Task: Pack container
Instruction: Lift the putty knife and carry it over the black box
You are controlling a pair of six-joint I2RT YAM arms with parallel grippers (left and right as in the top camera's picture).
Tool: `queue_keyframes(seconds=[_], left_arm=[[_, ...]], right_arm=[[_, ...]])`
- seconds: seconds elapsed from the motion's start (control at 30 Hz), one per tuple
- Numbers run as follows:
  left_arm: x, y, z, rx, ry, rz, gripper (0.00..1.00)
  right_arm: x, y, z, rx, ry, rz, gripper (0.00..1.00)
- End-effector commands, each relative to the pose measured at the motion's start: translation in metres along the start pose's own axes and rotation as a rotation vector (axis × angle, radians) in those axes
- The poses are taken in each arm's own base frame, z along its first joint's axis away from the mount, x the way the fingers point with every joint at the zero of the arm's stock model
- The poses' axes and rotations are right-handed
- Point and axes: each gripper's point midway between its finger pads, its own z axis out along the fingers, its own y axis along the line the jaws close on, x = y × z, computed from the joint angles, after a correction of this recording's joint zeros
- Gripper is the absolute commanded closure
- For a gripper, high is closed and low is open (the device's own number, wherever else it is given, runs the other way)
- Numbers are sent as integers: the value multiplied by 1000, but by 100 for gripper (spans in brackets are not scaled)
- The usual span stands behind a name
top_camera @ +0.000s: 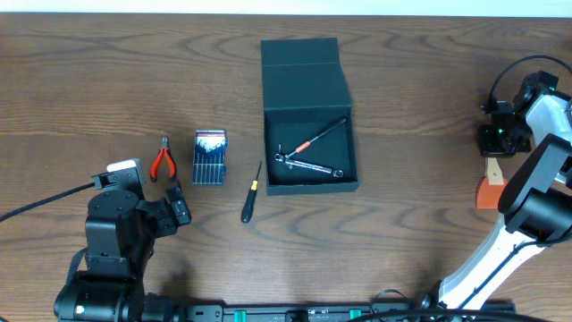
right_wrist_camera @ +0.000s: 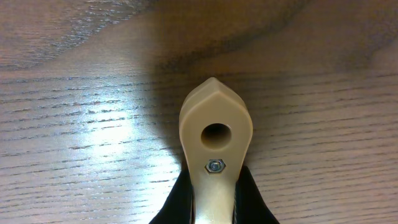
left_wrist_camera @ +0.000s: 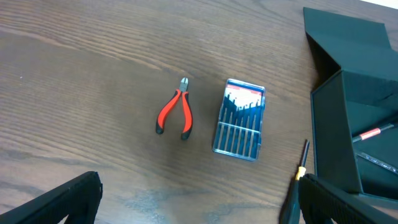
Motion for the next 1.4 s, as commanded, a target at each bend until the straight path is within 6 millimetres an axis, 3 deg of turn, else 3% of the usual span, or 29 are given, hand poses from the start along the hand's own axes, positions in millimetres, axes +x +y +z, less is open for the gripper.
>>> queue_keyframes(seconds=[0.0, 0.2, 0.33, 0.57, 0.77, 0.93, 1.07, 1.37], left_arm=[[-7, -4, -5, 21, -17, -14, 2], [-7, -4, -5, 23, -16, -14, 2], [-7, -4, -5, 23, -16, -14, 2], [-7, -4, -5, 23, -16, -14, 1], [-7, -4, -5, 23, -16, -14, 1], [-7, -4, -5, 23, -16, -14, 2], [-7, -4, -5, 23, -16, -14, 2], [-7, -4, -5, 23, -15, -14, 1]], right_arm=[[30, 23, 46, -87, 126, 12, 99], [25, 29, 41, -88, 114, 4, 99], [13, 35, 27, -78, 73, -18, 99], [-15, 48, -23, -50, -53, -66, 99], [-29, 74, -76, -21, -158, -138, 99], [-40, 122, -135, -33, -290, -260, 99], [-40, 176, -183, -44, -387, -419, 99], [-22, 328, -278, -102, -605, -811, 99]])
